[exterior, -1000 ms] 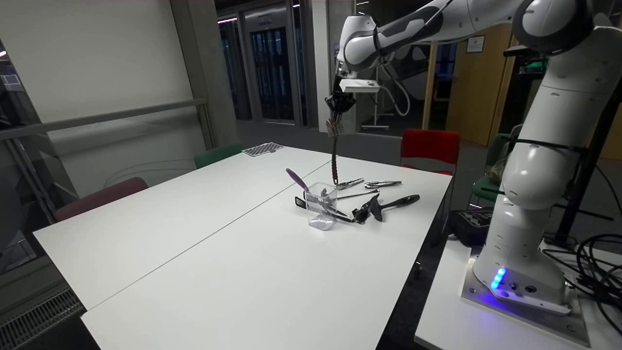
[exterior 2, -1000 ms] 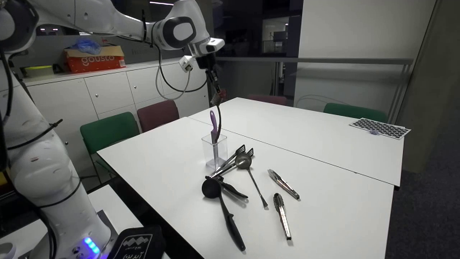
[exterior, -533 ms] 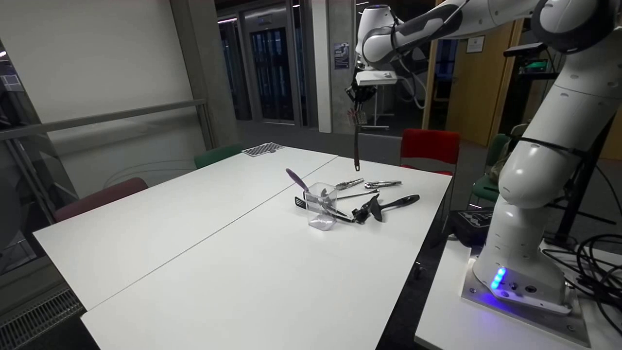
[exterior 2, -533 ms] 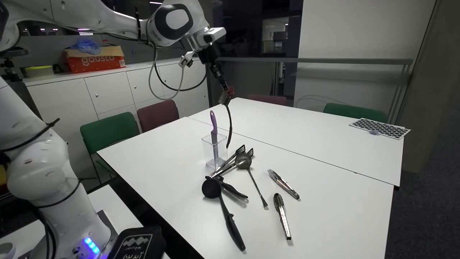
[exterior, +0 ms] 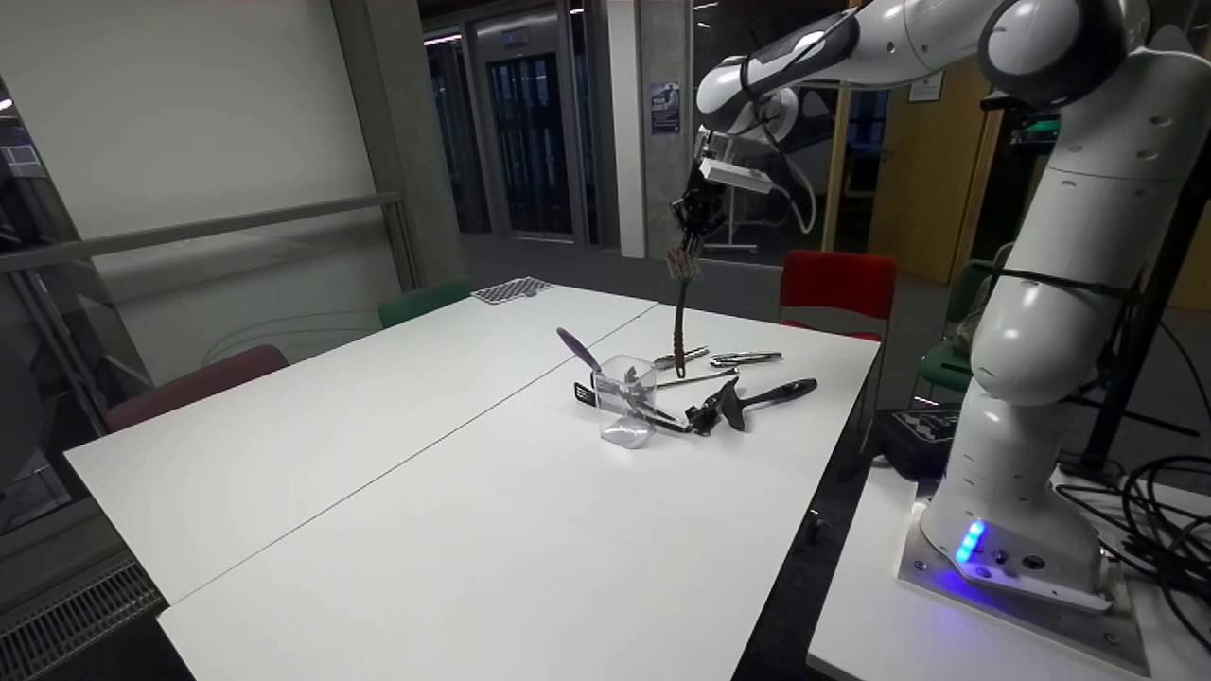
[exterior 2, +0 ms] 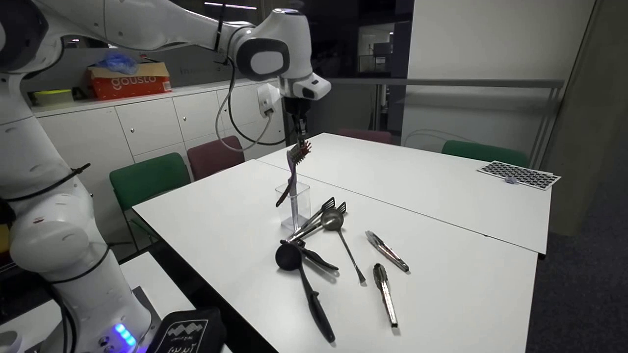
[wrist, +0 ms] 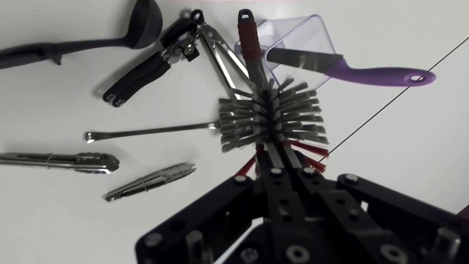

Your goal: Remove the tool from the utensil holder and put a tool in another one

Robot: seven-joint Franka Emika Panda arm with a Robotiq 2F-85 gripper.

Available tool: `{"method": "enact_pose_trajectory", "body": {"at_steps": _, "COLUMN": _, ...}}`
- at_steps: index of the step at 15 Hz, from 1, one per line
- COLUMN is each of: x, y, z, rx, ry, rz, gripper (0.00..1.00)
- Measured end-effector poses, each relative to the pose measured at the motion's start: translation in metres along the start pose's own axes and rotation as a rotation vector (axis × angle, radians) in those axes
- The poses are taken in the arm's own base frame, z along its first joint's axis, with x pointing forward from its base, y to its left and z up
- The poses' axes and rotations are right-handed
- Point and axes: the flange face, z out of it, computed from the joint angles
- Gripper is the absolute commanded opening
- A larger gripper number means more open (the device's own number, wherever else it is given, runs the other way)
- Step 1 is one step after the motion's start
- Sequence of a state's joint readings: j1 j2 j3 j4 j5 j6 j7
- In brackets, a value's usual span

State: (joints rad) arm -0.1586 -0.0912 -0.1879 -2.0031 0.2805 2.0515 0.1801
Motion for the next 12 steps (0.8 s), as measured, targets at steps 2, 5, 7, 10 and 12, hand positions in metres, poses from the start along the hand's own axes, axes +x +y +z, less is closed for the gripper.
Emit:
{"method": "enact_pose_trajectory", "body": {"at_steps": 2, "x": 0.008, "y": 0.009, "z": 0.016, "rx": 0.070, "ry": -0.096, "rz": -0.003, "gripper": 0.01}}
{"method": "enact_pose_trajectory", "body": {"at_steps": 5, "x": 0.019, "y": 0.027, "z": 0.041, "rx": 0.108, "ry": -0.254, "rz": 0.024, "gripper": 0.01}}
{"method": "enact_pose_trajectory", "body": {"at_steps": 7, "x": 0.029, "y": 0.044, "z": 0.059, "rx": 0.081, "ry": -0.334, "rz": 0.065, "gripper": 0.01}}
{"method": "enact_pose_trajectory", "body": {"at_steps": 10, "x": 0.047, "y": 0.073, "z": 0.085, "rx": 0.054, "ry": -0.420, "rz": 0.132, "gripper": 0.01}}
{"method": "enact_pose_trajectory", "body": {"at_steps": 12, "x": 0.057, "y": 0.089, "z": 0.100, "rx": 0.064, "ry": -0.477, "rz": 0.168, "gripper": 0.01}}
